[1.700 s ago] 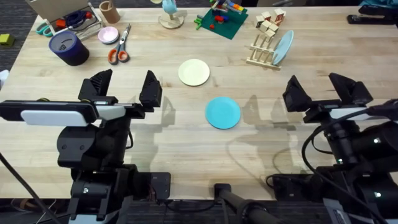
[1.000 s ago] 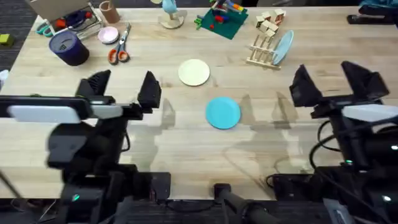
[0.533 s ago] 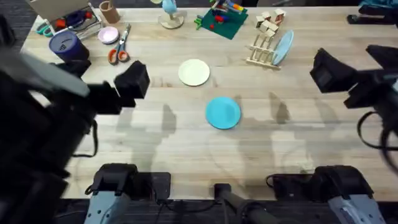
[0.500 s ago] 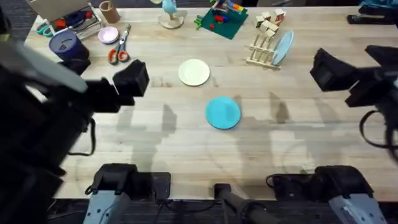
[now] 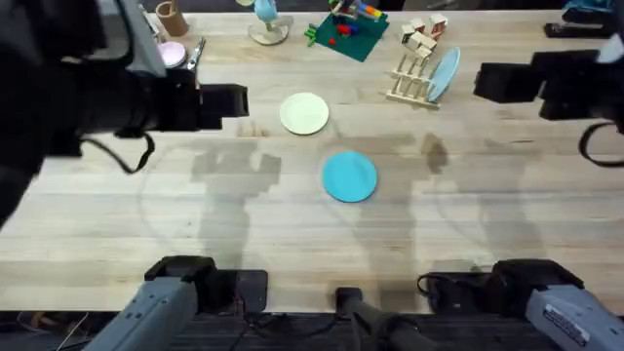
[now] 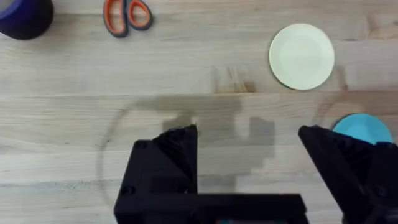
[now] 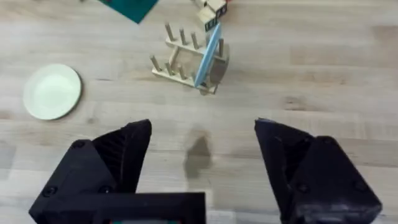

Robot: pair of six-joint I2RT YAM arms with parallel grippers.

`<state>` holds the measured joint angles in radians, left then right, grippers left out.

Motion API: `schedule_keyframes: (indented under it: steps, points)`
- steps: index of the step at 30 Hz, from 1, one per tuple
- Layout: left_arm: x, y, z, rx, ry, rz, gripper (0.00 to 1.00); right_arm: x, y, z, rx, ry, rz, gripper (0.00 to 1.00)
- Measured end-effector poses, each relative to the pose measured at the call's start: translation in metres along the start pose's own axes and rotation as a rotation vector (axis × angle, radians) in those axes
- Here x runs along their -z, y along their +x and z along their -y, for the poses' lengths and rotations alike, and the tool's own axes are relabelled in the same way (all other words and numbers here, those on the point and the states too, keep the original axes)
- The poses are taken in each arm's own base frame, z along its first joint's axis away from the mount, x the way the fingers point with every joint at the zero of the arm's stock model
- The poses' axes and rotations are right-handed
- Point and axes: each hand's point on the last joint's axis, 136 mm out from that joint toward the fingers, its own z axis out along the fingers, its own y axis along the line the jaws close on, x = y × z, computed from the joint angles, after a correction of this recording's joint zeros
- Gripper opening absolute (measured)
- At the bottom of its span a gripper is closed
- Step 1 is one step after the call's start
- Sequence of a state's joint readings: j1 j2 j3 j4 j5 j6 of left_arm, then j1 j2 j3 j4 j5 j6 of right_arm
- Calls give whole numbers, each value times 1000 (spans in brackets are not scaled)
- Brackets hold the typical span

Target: Pick up the plates from the table one by one and place each into a slot on the dish rack.

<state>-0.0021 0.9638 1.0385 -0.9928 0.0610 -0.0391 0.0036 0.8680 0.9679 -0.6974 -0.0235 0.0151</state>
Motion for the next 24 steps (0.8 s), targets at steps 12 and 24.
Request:
schedule_keyframes:
  steps: [12, 24]
  points:
    - [-40, -1, -1, 10, 2, -115, 992, -18, 6, 1, -4, 1, -70, 995]
    - [-48, -37, 32, -15, 196, 10, 40, -18, 7, 1, -4, 1, -70, 996]
